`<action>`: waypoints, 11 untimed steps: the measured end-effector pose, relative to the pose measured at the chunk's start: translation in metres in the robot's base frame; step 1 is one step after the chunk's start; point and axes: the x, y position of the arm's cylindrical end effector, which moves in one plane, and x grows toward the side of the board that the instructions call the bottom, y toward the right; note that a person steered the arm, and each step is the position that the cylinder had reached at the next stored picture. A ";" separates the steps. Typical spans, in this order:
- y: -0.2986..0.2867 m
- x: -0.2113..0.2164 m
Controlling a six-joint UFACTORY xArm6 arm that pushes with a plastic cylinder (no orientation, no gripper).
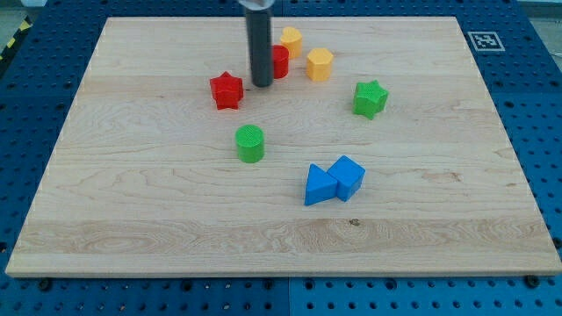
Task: Move the red circle closer to the red star
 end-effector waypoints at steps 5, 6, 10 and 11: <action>0.006 -0.040; -0.018 -0.045; -0.049 -0.120; -0.066 -0.119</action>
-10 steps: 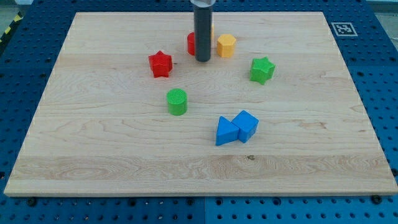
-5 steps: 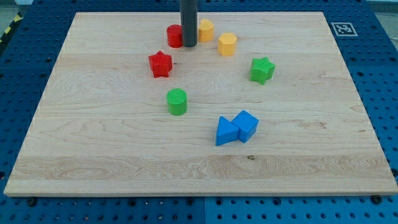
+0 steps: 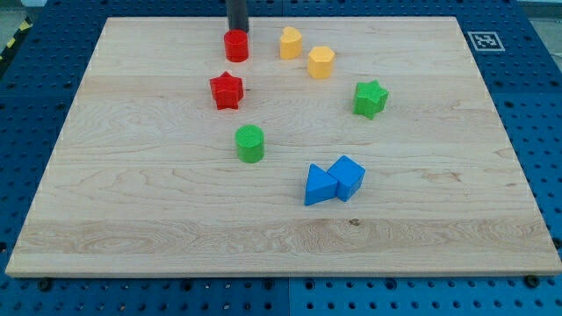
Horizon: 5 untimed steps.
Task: Move the red circle closer to the red star
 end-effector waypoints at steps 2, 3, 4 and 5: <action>-0.006 0.031; -0.006 0.033; -0.006 0.010; 0.007 0.012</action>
